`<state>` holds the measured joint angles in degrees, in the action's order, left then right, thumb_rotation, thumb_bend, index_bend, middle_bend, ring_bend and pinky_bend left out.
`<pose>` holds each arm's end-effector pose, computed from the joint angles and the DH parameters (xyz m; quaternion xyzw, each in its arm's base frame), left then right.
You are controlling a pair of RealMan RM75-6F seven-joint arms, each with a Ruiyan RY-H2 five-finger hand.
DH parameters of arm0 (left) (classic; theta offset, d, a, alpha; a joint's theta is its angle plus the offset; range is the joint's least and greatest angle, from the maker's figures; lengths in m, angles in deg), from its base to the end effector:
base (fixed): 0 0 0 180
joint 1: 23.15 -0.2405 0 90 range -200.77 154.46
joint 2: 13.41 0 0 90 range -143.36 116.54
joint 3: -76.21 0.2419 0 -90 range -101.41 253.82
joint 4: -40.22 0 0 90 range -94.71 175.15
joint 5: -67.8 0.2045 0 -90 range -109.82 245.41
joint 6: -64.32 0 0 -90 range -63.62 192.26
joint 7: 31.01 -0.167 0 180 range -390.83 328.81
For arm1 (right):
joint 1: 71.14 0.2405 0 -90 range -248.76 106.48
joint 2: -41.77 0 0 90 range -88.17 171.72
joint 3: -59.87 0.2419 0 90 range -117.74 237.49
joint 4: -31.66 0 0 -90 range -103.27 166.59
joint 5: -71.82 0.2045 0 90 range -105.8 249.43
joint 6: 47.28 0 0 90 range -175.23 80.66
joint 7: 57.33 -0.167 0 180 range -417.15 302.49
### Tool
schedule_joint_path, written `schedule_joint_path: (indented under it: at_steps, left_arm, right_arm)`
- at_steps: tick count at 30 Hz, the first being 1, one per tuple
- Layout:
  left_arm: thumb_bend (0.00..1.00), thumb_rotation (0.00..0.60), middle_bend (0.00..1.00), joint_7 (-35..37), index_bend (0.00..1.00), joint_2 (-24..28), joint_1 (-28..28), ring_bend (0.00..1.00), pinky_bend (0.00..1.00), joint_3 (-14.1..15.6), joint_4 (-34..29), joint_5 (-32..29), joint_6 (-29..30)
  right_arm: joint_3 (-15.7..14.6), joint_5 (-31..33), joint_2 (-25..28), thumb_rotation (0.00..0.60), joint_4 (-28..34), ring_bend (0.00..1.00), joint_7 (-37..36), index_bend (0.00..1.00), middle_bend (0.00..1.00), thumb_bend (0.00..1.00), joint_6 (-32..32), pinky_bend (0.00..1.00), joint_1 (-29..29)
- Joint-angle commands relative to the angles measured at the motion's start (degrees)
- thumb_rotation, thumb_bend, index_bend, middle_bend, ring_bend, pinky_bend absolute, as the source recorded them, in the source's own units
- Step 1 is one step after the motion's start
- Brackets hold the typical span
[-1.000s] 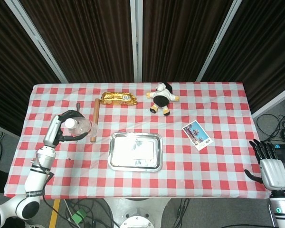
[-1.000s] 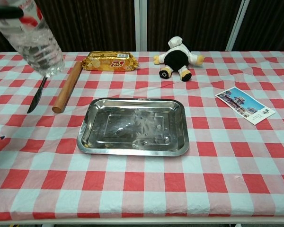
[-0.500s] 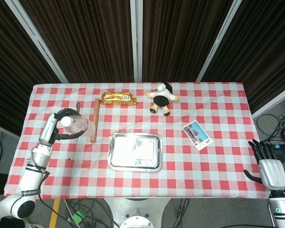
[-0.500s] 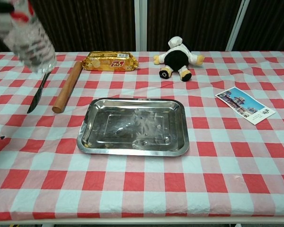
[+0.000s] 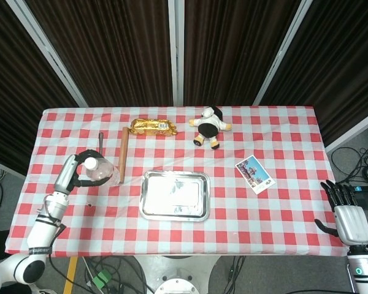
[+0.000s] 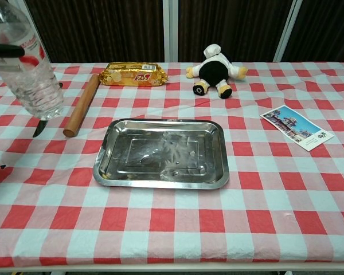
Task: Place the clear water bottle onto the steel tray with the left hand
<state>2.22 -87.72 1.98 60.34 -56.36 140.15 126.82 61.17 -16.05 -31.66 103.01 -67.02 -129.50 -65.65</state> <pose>-0.1885 0.3244 0.0826 -0.4408 -0.6262 -0.5780 0.2819 -0.3488 -0.2045 0.1311 0.6168 -0.3917 0.3623 0.5786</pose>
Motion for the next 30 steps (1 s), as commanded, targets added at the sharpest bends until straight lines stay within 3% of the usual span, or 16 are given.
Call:
schedule_joint_path:
  at_steps: [1,7,15,24,30]
  left_arm:
    - [0.26,0.600,0.66,0.0,0.64,0.0,1.6,0.51,0.52,-0.8,-1.6,-0.5,-1.9]
    - [0.26,0.600,0.66,-3.3,0.63,-2.2,5.0,0.51,0.53,-1.1,-5.8,0.8,-3.7]
    - [0.26,0.600,0.66,-2.7,0.63,5.4,1.7,0.51,0.53,-3.4,1.4,-8.7,-4.1]
    - [0.26,0.600,0.66,-3.2,0.63,3.7,3.2,0.51,0.53,-0.6,-10.8,3.7,-2.7]
    - [0.26,0.600,0.66,-4.7,0.63,5.7,2.3,0.52,0.53,-1.6,-3.2,-5.5,-3.5]
  right_arm:
    - [0.0,0.0,-0.2,0.600,-0.1,0.00,0.2,0.06,0.05,0.11,0.0,0.00,0.0]
    - [0.0,0.5,-0.4,0.600,-0.2,0.00,0.6,0.06,0.05,0.11,0.9,0.00,0.2]
    - [0.4,0.6,0.3,0.600,0.3,0.00,-0.5,0.06,0.05,0.11,0.1,0.00,0.0]
    - [0.2,0.6,-0.1,0.600,0.0,0.00,0.2,0.06,0.04,0.11,0.4,0.00,0.1]
    - [0.2,0.6,0.1,0.600,-0.1,0.00,-0.4,0.06,0.04,0.11,0.7,0.00,0.1]
